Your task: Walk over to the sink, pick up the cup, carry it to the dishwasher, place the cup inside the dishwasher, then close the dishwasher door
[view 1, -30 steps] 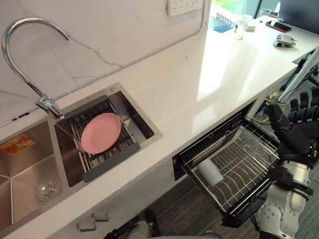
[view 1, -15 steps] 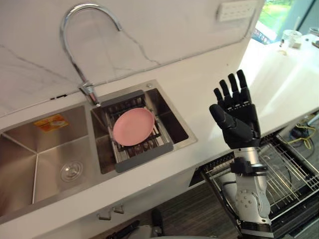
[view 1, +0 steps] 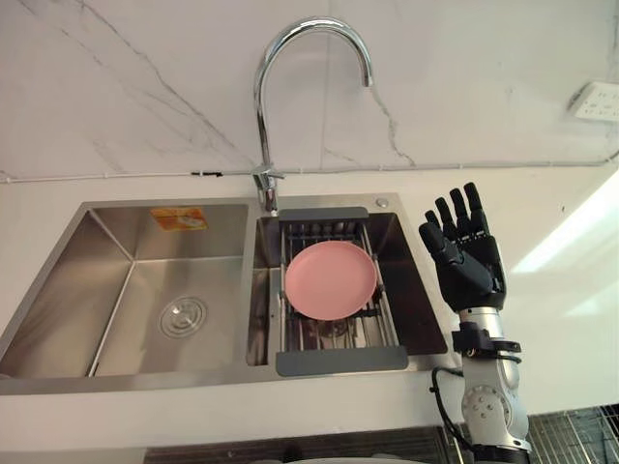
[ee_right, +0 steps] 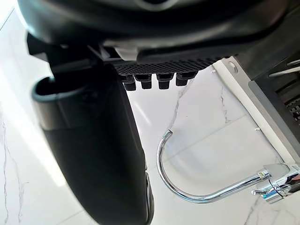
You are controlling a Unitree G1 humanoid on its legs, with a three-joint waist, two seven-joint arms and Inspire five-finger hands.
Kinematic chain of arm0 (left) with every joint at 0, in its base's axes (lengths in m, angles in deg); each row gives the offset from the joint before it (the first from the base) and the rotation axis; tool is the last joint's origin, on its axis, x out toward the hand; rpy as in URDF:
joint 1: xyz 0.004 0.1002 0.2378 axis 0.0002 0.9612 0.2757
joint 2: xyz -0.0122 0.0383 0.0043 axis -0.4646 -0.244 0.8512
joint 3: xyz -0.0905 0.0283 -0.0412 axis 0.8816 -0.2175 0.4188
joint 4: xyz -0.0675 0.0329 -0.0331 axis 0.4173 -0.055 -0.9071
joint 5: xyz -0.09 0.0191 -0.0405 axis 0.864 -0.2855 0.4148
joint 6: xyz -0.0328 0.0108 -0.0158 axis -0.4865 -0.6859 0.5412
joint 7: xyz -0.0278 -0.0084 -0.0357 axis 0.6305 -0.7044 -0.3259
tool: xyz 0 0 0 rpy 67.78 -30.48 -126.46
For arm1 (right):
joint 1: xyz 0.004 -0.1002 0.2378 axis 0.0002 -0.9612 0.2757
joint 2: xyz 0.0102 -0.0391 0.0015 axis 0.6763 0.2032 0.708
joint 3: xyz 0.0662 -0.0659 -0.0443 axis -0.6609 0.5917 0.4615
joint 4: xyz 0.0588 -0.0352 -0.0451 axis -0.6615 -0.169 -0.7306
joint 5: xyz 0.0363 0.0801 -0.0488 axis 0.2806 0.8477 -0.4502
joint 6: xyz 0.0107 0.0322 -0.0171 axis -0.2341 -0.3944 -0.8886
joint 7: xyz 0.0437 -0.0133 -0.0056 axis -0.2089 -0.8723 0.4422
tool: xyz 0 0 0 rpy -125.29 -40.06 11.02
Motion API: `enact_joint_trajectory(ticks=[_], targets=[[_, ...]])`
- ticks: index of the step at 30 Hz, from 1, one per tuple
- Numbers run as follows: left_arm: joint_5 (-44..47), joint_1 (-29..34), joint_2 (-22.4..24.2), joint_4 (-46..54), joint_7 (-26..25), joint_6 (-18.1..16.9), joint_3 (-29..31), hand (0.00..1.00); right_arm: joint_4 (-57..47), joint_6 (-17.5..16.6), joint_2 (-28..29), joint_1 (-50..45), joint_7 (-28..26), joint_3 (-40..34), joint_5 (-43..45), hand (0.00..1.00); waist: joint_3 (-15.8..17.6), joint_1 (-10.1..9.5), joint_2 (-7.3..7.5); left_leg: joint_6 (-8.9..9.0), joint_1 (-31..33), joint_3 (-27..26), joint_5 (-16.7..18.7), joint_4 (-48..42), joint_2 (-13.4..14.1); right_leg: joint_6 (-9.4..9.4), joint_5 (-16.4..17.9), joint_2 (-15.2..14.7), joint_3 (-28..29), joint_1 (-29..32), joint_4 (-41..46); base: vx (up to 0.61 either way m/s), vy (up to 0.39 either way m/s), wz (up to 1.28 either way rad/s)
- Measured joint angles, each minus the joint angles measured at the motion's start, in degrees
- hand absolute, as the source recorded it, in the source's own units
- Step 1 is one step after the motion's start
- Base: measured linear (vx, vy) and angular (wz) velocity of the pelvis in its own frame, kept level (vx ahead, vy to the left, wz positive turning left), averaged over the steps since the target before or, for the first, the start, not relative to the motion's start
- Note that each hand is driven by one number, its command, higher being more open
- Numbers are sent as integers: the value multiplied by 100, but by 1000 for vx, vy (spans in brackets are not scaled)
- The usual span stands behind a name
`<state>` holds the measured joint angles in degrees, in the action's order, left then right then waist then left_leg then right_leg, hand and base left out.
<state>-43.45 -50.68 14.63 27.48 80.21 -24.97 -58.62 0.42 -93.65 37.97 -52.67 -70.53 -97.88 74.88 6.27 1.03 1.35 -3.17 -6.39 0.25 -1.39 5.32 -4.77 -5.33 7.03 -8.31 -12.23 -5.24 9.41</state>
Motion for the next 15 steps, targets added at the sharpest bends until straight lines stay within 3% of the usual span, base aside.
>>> enact_joint_trajectory(ticks=[6, 7, 8, 9, 14, 15], targets=[[0, 47, 19, 71, 39, -91, -134, 100, -1, 3, -8, 12, 82, 394, -1, 100, 0, -61, -12, 51, -1, 63, -30, -1, 17, -1, 1, -16, -244, -36, 31, -10, -28, 8], [-8, 50, 12, 97, 17, -159, -264, 100, -2, 16, 7, 11, 118, 509, -4, 100, -5, -65, -3, 108, -3, -214, 18, 0, 65, -2, 0, -39, -301, -105, -60, -55, -40, 20], [-75, 58, -10, 177, -15, -228, -337, 100, -7, 16, 3, 11, 198, 572, -7, 100, 0, -47, -4, 157, -20, -923, 80, -12, 219, -11, -4, -80, -420, -182, -117, -61, -45, 32], [-128, 68, -35, 218, -30, -258, -454, 100, -7, 16, -14, 16, 252, 577, -10, 100, -1, -20, -14, 213, -28, -1172, 42, -16, 271, -22, -8, -97, -484, -219, -139, -55, -39, 32], [257, 162, -169, 382, 287, -69, -864, 100, -11, 195, -74, 188, 842, 612, -628, 100, 4, -119, -65, 275, -60, -1502, -2, -44, 323, -121, -117, -104, -646, -269, -389, -35, 1, -17], [458, 161, -178, 372, 301, -31, -951, 100, -11, 248, -109, 195, 927, 609, -1127, 100, 5, -90, -66, 275, -56, -1554, -2, -43, 352, -112, -177, -67, -630, -271, -467, -9, -17, -25]])
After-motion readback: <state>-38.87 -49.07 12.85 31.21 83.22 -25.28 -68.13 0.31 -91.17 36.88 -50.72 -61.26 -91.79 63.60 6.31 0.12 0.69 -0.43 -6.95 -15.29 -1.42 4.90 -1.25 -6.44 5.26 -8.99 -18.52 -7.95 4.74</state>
